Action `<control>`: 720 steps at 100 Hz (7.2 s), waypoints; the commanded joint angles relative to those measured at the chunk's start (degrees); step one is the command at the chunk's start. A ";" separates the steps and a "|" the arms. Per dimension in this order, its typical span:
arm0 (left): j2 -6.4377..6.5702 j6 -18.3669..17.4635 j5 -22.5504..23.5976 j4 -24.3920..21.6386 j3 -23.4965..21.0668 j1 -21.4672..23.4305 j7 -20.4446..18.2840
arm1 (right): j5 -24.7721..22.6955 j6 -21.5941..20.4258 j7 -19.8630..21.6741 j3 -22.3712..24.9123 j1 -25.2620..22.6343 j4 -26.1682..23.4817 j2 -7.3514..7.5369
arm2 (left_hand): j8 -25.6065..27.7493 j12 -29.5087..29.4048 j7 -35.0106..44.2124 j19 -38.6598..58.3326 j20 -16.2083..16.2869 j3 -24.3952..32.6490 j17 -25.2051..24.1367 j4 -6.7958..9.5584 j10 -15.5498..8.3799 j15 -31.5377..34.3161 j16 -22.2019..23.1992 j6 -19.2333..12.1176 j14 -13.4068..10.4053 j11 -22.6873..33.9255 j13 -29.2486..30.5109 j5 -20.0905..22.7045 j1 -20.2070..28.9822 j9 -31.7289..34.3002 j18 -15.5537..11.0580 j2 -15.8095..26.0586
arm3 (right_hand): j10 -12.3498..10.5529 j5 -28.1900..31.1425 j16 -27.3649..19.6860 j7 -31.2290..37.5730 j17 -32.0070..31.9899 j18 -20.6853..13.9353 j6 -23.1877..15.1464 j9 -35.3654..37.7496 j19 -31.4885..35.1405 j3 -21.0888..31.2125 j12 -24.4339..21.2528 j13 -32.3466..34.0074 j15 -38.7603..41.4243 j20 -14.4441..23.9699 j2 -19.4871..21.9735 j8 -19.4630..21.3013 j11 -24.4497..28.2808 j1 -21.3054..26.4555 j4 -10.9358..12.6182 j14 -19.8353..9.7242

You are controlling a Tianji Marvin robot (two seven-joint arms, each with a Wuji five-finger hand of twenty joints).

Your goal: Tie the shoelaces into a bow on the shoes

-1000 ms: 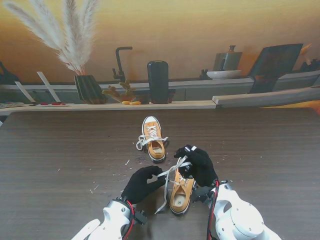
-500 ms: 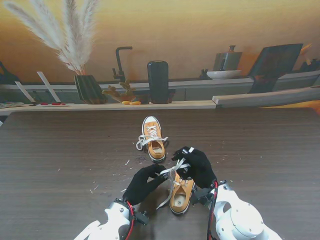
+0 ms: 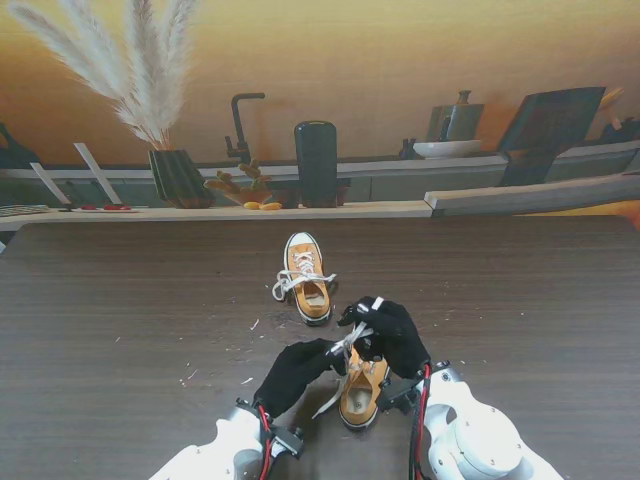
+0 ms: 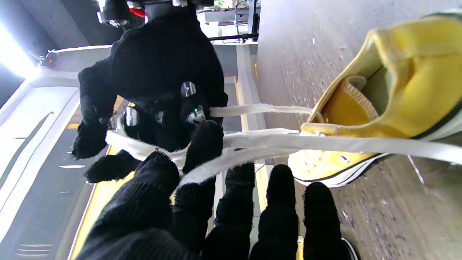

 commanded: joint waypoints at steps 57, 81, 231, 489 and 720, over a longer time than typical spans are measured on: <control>-0.81 4.05 -5.43 -1.51 1.74 2.38 -0.55 | -8.78 -4.20 -0.17 -1.61 -0.81 -0.41 1.31 | -32.56 0.83 -37.58 -3.78 2.45 -5.87 -3.43 -3.73 0.13 -1.76 -0.16 -1.85 -0.68 -0.33 -4.05 -0.81 5.07 -4.07 -1.72 2.31 | 8.88 -0.68 1.18 -0.92 0.90 0.36 1.34 7.83 16.36 0.72 1.05 -1.35 2.73 -0.29 -0.20 0.73 7.14 -0.79 -0.90 -8.22; -0.50 6.01 -3.40 -1.95 2.00 2.27 -1.14 | -10.38 -5.85 -0.35 -2.21 -0.51 -0.34 1.51 | -31.01 1.61 -37.04 -2.99 3.23 -5.49 -3.15 -2.96 0.42 -0.92 0.18 -0.87 -0.79 0.63 -3.72 -0.84 5.00 -4.16 -1.88 2.07 | 8.87 -0.78 1.24 -0.76 0.89 0.32 0.85 7.84 16.36 0.57 1.06 -1.35 2.68 -0.60 -0.25 0.73 7.08 -0.73 -1.01 -8.20; -0.15 0.35 -9.88 -0.94 2.08 3.89 -3.92 | -9.52 -8.16 2.86 -2.14 -1.19 0.24 2.37 | -34.17 1.46 -44.96 -13.37 4.29 -8.93 -6.80 -0.28 -2.16 -4.29 0.87 -14.22 -4.41 -3.45 -12.19 -40.17 -4.57 -19.17 -6.73 5.31 | 9.01 -1.23 1.31 -0.35 0.89 0.32 0.24 7.84 16.36 0.39 1.14 -1.34 2.66 -0.73 -0.34 0.00 6.91 -0.58 -1.19 -8.20; -7.24 -15.47 -30.32 -3.77 3.05 2.92 16.04 | -10.12 -6.26 1.74 -0.69 -3.67 -0.13 2.17 | -12.43 -6.58 23.33 -1.49 -5.35 2.05 9.33 -7.16 -2.19 5.11 -6.28 -4.00 -4.33 4.47 16.20 -17.19 6.56 18.22 -2.68 -13.37 | 12.01 -2.13 -3.91 3.24 -19.67 9.98 -4.79 -12.90 -12.80 -1.93 -6.12 -6.23 -41.54 -14.45 -0.69 1.86 -15.11 0.52 -1.90 23.44; -6.15 -11.05 -18.60 -0.86 -3.83 4.60 16.93 | -41.20 -6.13 -27.23 2.02 -4.87 3.26 -2.20 | -9.48 8.38 10.78 24.35 3.72 2.90 15.62 -7.70 -1.23 30.22 3.99 -4.67 0.04 24.07 23.05 -11.18 7.60 28.11 1.68 -12.06 | 18.16 15.01 0.37 11.70 -7.77 7.65 10.24 -2.36 -3.46 3.38 -7.28 -3.81 -29.99 -9.26 4.21 46.71 -10.85 -3.23 7.19 18.92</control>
